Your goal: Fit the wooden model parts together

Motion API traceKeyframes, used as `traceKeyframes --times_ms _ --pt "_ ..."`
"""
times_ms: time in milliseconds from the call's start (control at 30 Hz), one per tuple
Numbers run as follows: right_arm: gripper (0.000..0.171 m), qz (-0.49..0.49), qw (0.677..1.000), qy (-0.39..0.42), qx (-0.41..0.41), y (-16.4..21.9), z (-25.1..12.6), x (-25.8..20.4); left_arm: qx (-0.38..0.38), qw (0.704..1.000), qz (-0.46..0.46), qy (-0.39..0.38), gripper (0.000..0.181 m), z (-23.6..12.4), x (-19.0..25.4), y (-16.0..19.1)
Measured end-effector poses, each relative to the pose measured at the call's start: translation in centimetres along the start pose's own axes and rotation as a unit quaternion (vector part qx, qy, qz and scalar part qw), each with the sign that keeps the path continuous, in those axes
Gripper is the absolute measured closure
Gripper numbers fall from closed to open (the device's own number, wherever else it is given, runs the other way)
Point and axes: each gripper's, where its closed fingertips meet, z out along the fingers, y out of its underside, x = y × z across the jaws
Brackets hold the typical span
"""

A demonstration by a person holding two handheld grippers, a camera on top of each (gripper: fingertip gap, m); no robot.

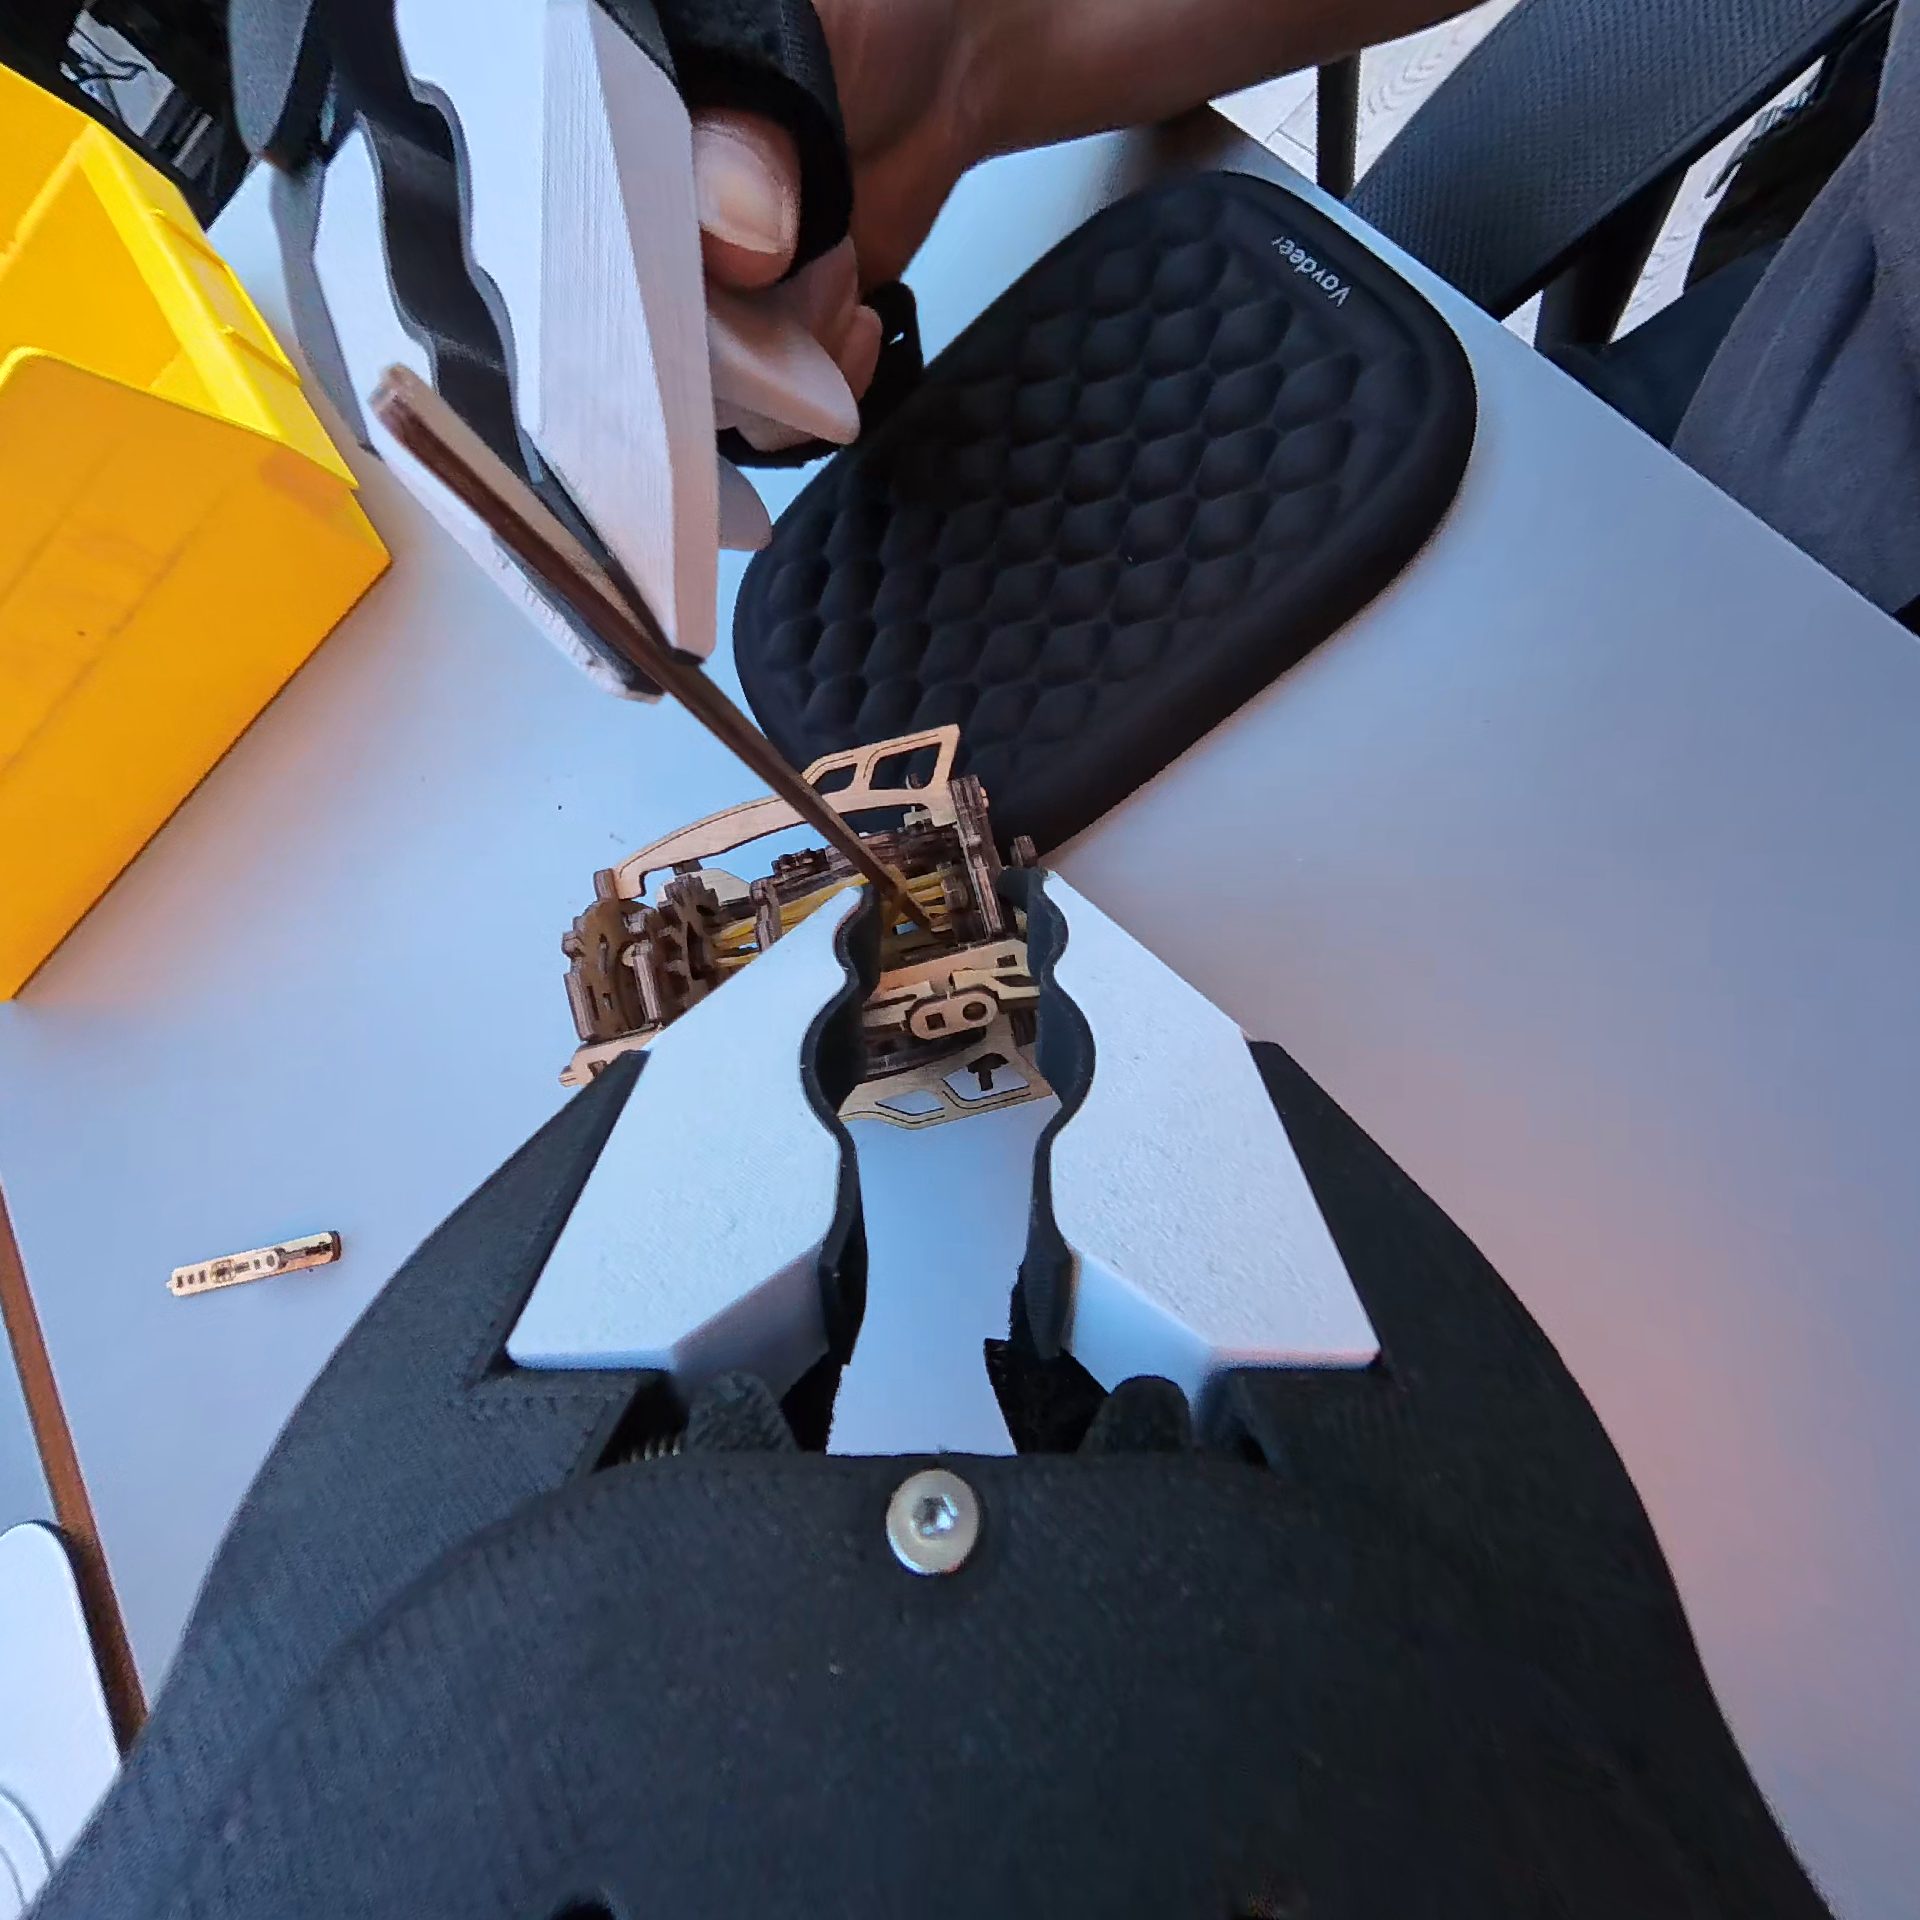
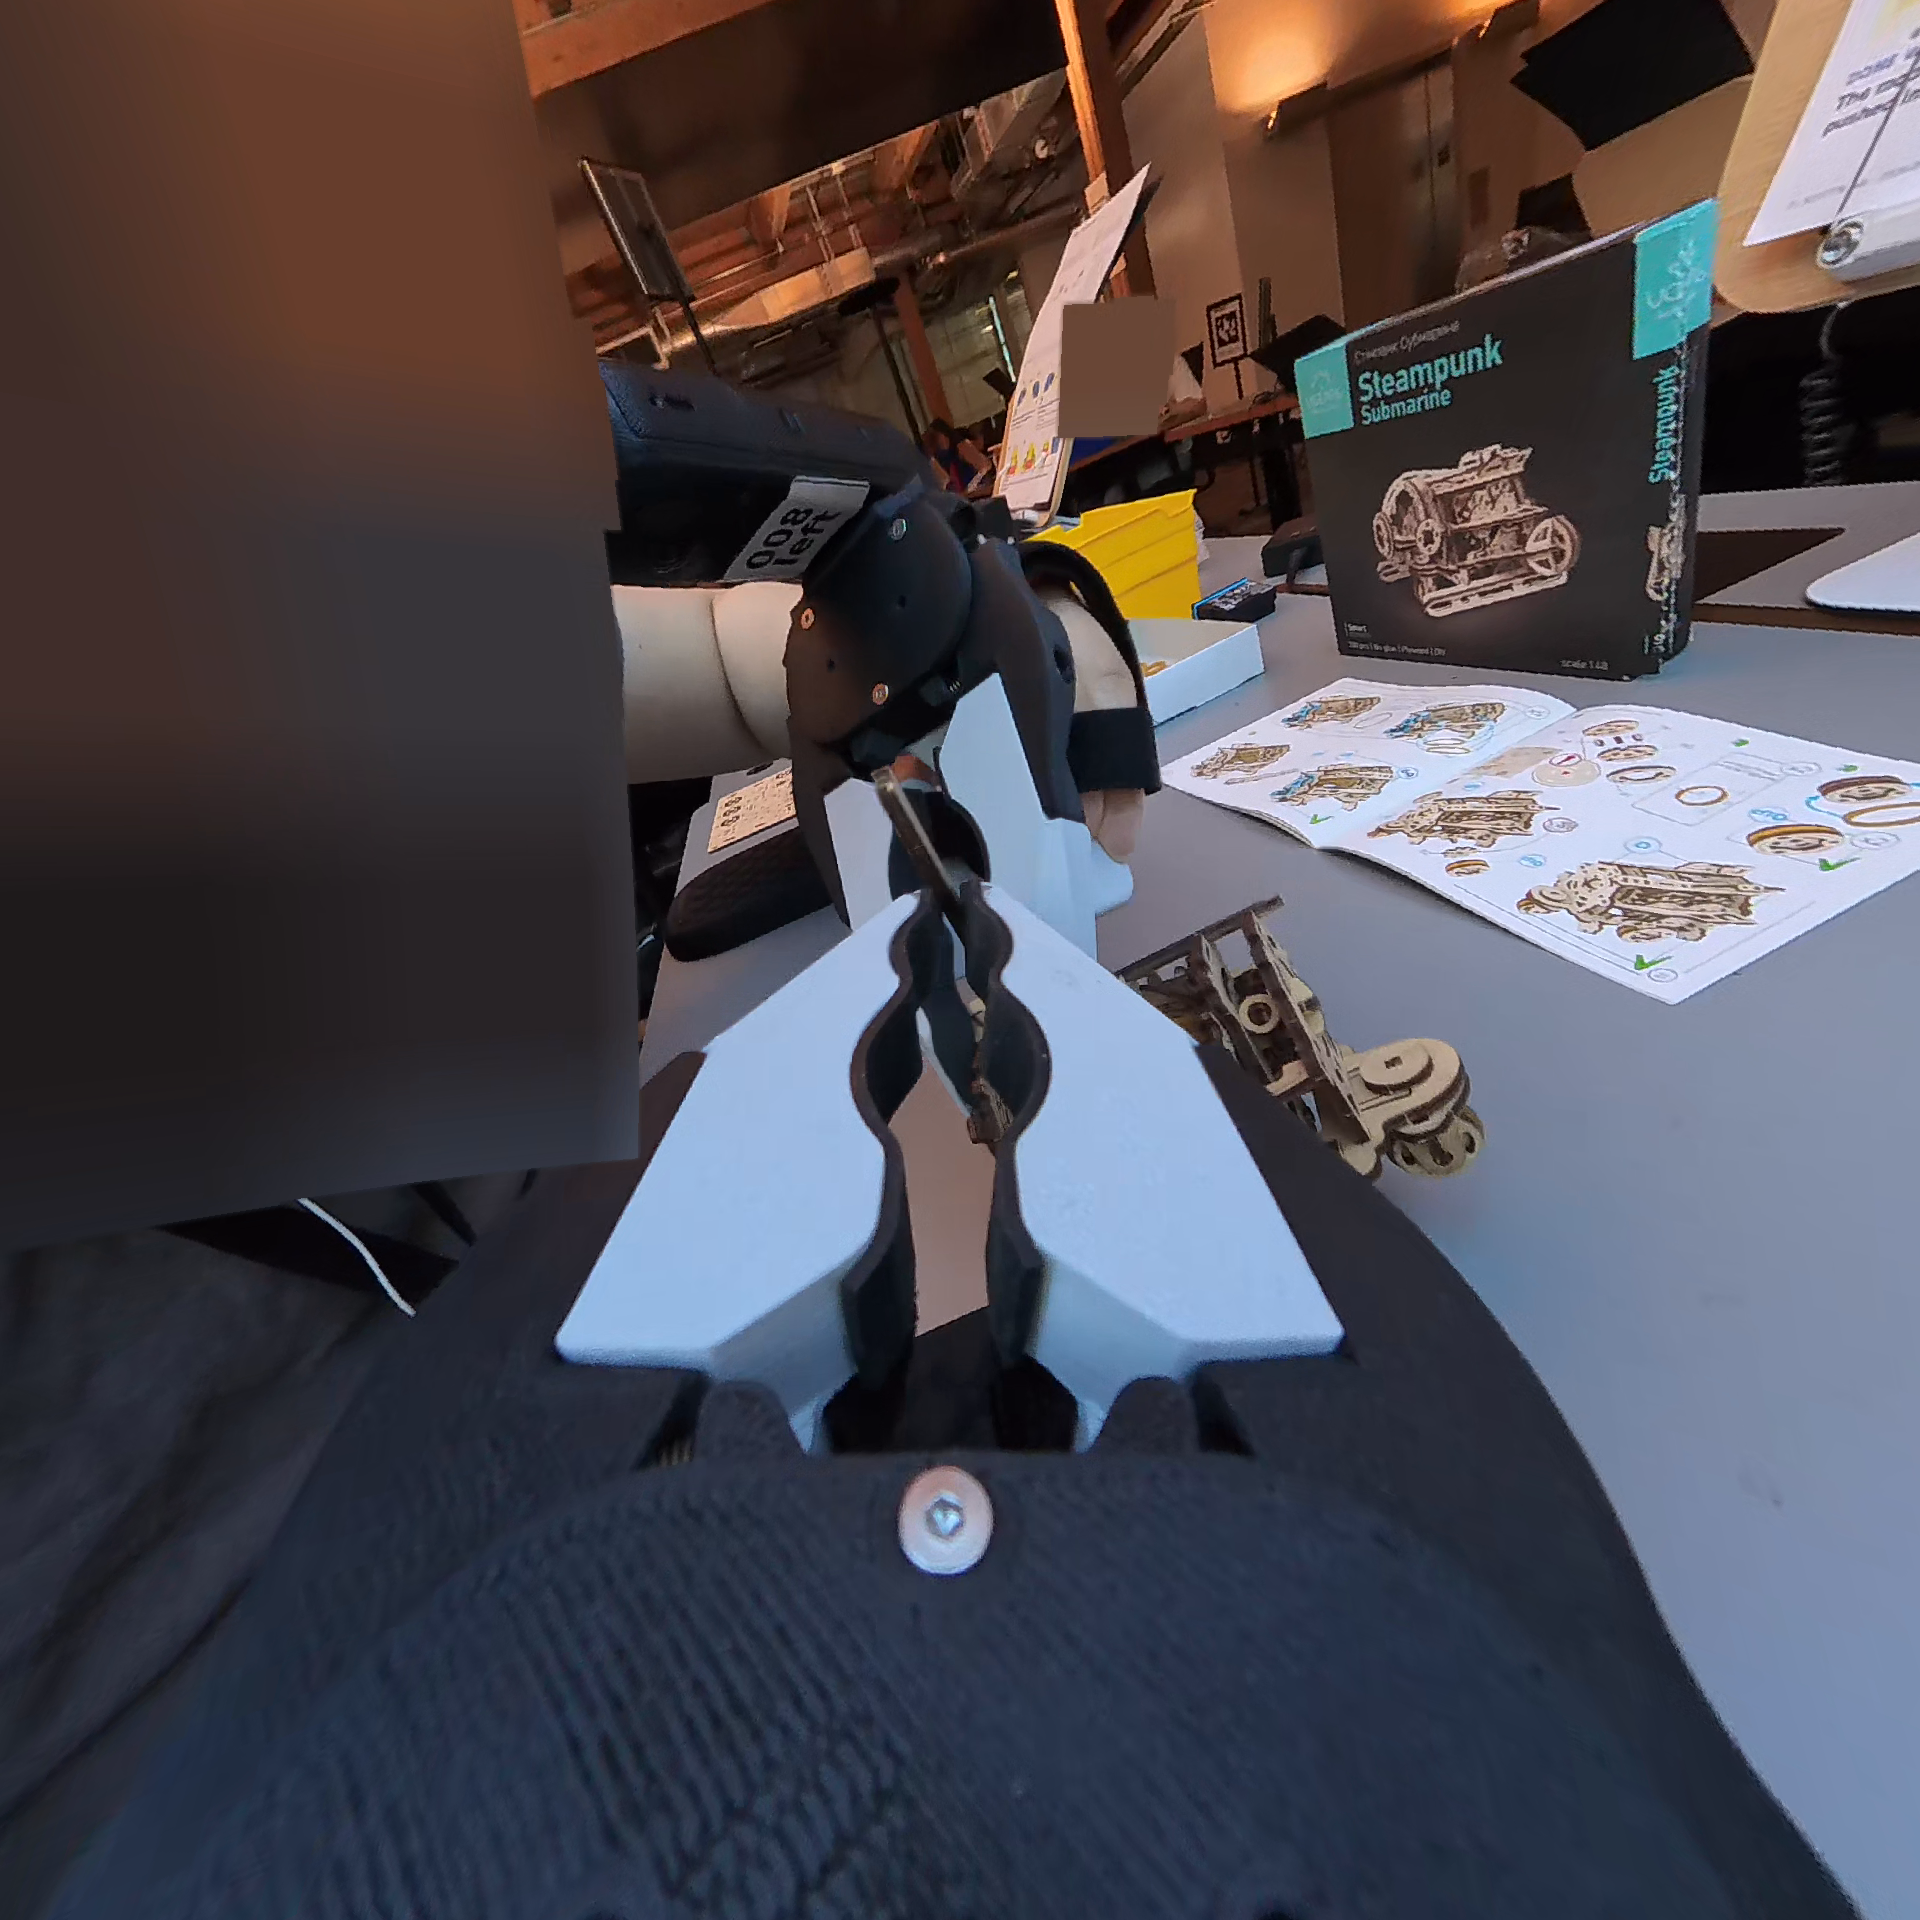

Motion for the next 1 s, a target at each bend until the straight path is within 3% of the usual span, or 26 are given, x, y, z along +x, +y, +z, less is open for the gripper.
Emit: traceKeyframes --times_ms 233,700,1000 --pt "0.17 -0.007 1.0 -0.016 -0.015 -0.1 0.3 -0.1 -0.02 1.0 0.002 0.015 0.163 -0.3 -0.1 0.2" --pt "0.171 -0.065 0.992 -0.038 -0.098 -0.7 2.0 0.4 -0.006 0.999 -0.004 0.039 0.162 -0.3 -0.1 0.1" --pt "0.171 -0.102 0.987 -0.065 -0.102 -0.2 2.3 -0.3 0.009 0.996 -0.049 0.08 0.166 -0.4 0.4 0.2"
